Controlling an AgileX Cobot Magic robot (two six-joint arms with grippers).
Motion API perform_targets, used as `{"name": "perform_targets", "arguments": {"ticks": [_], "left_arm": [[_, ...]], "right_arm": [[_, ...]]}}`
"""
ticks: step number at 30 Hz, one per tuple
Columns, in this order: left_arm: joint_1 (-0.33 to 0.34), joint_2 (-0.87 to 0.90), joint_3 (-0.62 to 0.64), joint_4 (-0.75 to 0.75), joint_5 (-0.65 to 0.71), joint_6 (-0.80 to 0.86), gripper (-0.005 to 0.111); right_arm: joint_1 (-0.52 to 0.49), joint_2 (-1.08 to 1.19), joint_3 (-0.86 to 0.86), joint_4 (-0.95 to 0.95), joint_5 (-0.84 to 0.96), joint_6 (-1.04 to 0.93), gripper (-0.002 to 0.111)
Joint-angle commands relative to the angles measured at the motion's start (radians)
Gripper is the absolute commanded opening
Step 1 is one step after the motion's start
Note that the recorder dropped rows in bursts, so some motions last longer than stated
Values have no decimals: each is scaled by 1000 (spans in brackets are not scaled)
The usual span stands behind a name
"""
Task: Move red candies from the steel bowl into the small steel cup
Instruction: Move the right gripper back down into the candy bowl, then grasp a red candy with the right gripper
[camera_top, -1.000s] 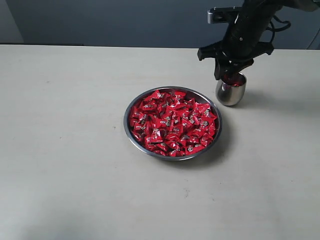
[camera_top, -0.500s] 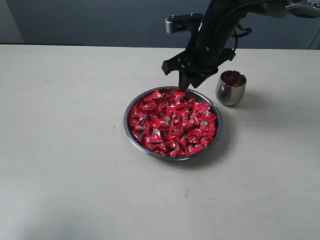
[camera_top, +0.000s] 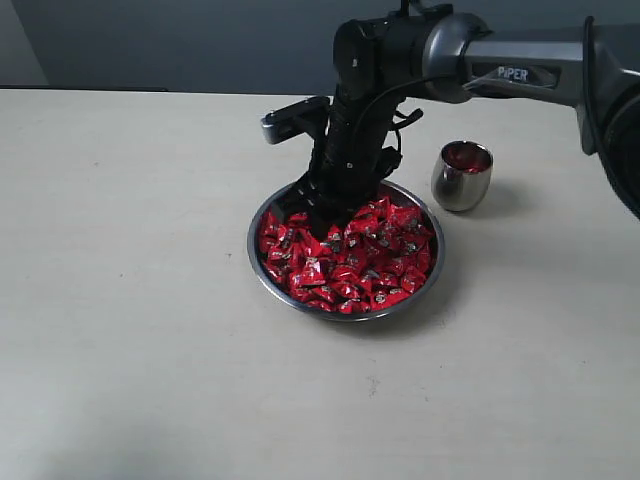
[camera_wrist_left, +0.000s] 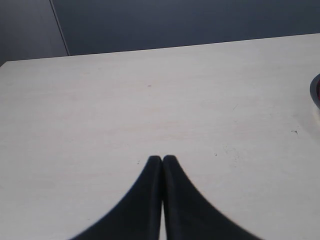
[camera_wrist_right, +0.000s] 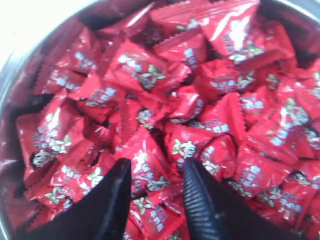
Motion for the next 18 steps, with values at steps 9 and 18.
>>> {"name": "perform_targets", "arguments": {"ticks": [9, 18], "left_arm": [[0, -5, -8, 2, -8, -5, 0], [0, -5, -8, 2, -8, -5, 0]], "right_arm": [[28, 26, 5, -96, 6, -17, 35], [29, 43, 5, -78, 0, -17, 35]]}}
